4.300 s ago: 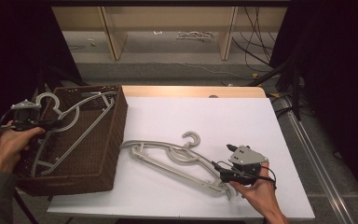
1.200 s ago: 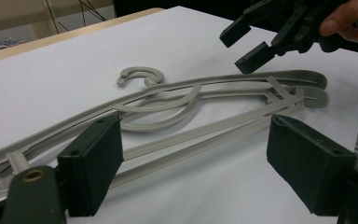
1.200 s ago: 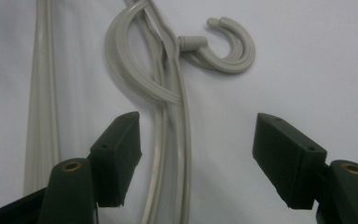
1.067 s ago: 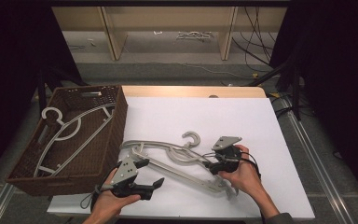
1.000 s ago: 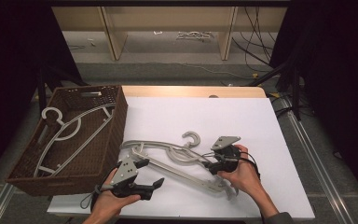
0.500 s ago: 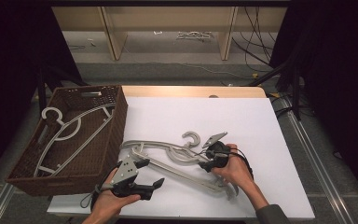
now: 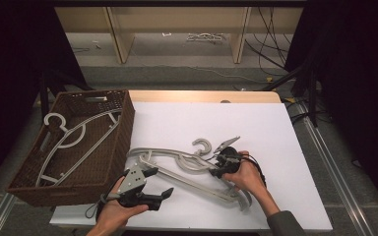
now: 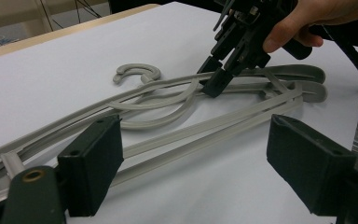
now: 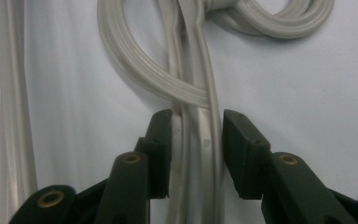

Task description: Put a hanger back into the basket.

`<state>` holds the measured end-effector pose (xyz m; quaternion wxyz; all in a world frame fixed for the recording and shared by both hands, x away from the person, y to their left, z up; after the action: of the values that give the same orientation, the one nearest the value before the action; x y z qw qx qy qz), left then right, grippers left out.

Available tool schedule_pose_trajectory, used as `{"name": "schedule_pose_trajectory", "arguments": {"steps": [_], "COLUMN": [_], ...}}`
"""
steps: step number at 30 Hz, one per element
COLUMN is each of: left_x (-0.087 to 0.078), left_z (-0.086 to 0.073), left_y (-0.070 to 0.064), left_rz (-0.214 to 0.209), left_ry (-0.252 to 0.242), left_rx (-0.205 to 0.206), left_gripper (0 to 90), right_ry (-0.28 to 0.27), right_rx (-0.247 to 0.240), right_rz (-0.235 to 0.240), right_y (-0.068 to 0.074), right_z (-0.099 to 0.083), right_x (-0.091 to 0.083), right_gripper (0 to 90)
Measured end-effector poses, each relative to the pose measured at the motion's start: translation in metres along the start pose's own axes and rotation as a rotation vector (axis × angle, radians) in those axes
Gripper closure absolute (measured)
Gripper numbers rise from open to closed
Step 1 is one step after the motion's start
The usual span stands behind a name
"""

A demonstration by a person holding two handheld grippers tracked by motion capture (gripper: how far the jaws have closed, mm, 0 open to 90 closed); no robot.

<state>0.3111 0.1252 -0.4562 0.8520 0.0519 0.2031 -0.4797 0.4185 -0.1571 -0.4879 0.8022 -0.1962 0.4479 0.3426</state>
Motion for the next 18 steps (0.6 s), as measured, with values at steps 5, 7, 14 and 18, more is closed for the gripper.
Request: {"name": "schedule_pose_trajectory", "arguments": {"steps": [5, 7, 14, 18], "left_x": [-0.0004, -0.0005, -0.0004, -0.0002], "left_z": [0.0002, 0.0002, 0.0002, 0.0001], "left_y": [0.0007, 0.0011, 0.0008, 0.0011], "left_rz": [0.008, 0.01, 0.005, 0.004], "left_ry": [0.006, 0.008, 0.001, 0.0], "left_rx": [0.014, 0.015, 0.003, 0.003], "left_gripper": [18.7, 18.7, 18.8, 18.9], "right_ry": [0.009, 0.009, 0.016, 0.01], "right_rx": [-0.008, -0.001, -0.017, -0.032], "right_rz": [0.008, 0.017, 0.03, 0.003], "right_y": [0.0013, 0.0014, 0.0047, 0.0078], "right_z": [0.001, 0.0008, 0.0021, 0.0052], "right_x": [-0.0002, -0.001, -0.0029, -0.0073], "right_gripper": [68.9, 71.5, 80.7, 81.2]}}
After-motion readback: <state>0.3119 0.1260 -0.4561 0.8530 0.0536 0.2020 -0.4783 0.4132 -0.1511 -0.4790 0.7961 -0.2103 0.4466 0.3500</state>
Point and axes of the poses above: each handheld gripper's, and its own axes: x roughly forward along the jaws, z roughly out of its top, y roughly to its left, the point moved 2 cm from there along x, roughly forward along the jaws, and after that the axes turned 6 degrees about -z, right-handed, at the moved point
